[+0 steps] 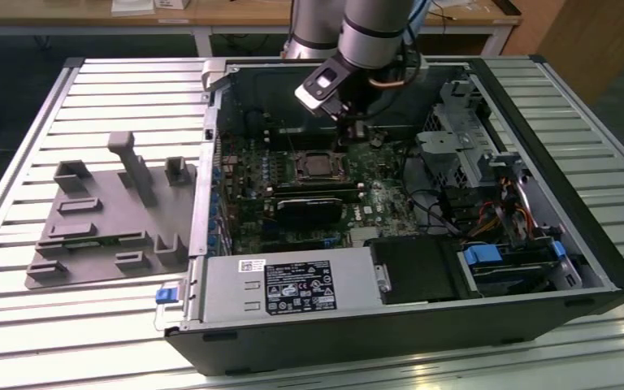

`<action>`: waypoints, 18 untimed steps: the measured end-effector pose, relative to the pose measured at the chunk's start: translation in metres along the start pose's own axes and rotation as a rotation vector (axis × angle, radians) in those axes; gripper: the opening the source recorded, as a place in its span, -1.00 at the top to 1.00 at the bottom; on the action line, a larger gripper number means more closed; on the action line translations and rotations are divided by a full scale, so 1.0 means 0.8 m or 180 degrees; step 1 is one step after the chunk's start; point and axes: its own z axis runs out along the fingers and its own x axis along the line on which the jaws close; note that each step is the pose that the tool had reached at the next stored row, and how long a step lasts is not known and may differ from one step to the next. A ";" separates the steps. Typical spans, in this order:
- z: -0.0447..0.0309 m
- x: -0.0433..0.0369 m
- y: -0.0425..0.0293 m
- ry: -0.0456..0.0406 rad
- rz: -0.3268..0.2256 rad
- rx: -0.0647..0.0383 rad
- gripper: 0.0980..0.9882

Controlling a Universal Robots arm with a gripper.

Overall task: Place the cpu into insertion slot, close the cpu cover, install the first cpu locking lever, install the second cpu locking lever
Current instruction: 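Close the cpu cover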

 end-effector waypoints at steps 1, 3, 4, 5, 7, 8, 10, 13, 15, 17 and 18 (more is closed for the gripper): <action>0.0005 0.000 -0.0007 0.0004 -0.0013 -0.0001 0.99; 0.0016 0.000 -0.0019 0.0014 -0.0042 -0.0005 0.99; 0.0022 0.000 -0.0023 0.0020 -0.0062 -0.0006 0.99; 0.0028 0.000 -0.0026 0.0024 -0.0082 -0.0007 0.99; 0.0039 0.000 -0.0030 0.0032 -0.0125 -0.0008 0.99; 0.0045 -0.001 -0.0033 0.0035 -0.0147 -0.0009 0.99; 0.0053 -0.001 -0.0043 0.0040 -0.0185 -0.0010 0.99; 0.0065 -0.001 -0.0074 0.0043 -0.0230 -0.0012 0.99; 0.0071 -0.002 -0.0114 0.0046 -0.0259 -0.0015 0.99; 0.0075 -0.003 -0.0132 0.0057 -0.0274 -0.0023 0.99; 0.0078 -0.003 -0.0140 0.0062 -0.0281 -0.0027 0.99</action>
